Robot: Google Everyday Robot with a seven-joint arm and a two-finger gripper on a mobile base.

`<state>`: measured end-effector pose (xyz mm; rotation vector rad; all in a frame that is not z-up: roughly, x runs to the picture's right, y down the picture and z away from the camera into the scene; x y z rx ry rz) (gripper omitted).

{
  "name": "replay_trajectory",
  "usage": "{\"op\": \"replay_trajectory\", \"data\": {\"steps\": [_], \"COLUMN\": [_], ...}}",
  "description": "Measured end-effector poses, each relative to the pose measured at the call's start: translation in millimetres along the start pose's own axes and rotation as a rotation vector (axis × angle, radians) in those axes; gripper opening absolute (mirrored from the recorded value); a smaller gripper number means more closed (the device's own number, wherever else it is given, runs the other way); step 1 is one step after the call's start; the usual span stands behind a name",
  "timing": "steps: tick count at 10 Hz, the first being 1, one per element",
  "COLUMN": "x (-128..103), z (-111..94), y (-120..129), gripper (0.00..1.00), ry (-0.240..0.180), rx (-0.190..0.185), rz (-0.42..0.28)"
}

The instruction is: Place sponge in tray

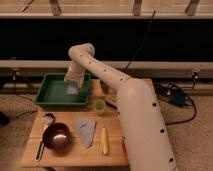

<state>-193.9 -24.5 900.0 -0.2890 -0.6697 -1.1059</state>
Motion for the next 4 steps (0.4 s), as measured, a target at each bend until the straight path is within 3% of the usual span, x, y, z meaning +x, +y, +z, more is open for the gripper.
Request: {"op": "replay_trajectory", "data": {"steps": [4], "x": [-0.7], "z": [14.5], "y": [0.6], "gripper": [0.80], "ry": [0.002], "rx": [-0.004], "rz": [0.014]}}
